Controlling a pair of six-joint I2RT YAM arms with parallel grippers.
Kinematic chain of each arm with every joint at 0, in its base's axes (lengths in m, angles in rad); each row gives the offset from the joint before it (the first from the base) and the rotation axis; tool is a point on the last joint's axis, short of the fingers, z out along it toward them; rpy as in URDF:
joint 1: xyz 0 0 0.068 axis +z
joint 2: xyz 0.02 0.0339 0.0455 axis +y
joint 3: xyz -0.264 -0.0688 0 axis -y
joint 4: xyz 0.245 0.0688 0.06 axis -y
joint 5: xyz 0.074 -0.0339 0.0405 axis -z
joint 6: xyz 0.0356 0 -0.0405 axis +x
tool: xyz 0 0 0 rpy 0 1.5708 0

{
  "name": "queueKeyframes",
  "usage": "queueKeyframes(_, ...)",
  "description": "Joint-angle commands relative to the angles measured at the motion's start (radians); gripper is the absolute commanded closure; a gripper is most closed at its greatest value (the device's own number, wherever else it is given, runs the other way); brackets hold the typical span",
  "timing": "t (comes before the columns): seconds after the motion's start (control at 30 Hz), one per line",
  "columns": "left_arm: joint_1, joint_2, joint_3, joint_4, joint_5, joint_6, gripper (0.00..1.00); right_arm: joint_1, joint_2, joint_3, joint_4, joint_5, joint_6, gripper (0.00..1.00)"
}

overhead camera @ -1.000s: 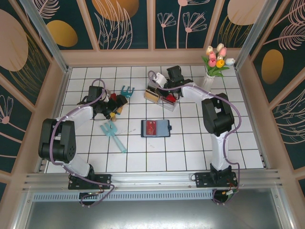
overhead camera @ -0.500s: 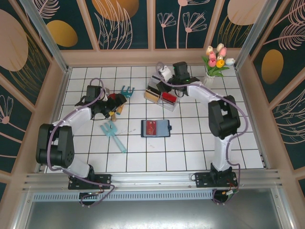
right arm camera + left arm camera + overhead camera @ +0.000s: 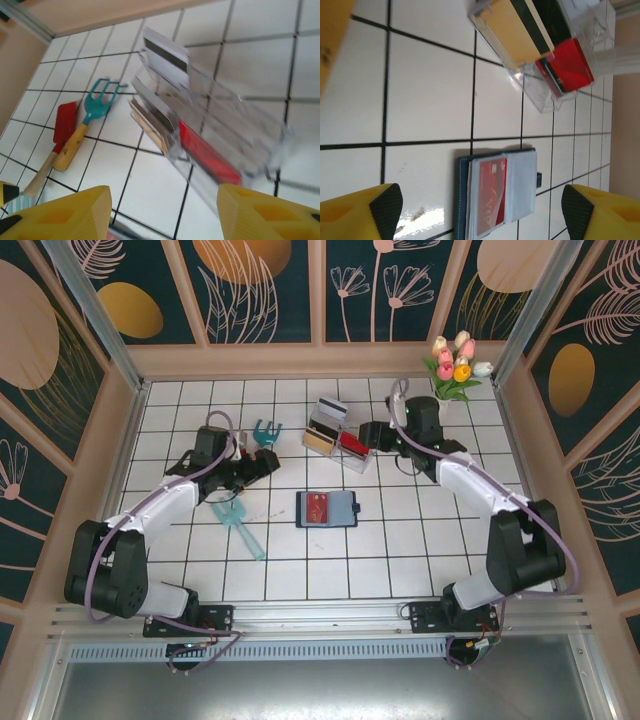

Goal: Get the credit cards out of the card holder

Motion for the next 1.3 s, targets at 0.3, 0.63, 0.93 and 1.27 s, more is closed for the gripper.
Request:
queueKeyframes(0.3, -0.237, 0.071, -0.056, 0.238, -0.081, -0.177, 0.21, 0.193, -0.288, -0.337, 0.038, 0.152, 0.506, 0.35)
queueKeyframes(0.63, -0.334, 0.149, -0.061, 0.263, -0.169, -0.192, 0.46, 0.384, -0.108, -0.401, 0.298, 0.149, 0.612, 0.36)
queueKeyframes(0.93, -0.355, 0.159, -0.122, 0.359, -0.272, -0.375, 0.56, 0.412, 0.051, -0.362, 0.365, 0.091, 0.672, 0.5)
queueKeyframes(1.27, -0.371, 0.216, -0.135, 0.388, -0.245, -0.415, 0.73, 0.412, 0.141, -0.334, 0.366, 0.043, 0.669, 0.75)
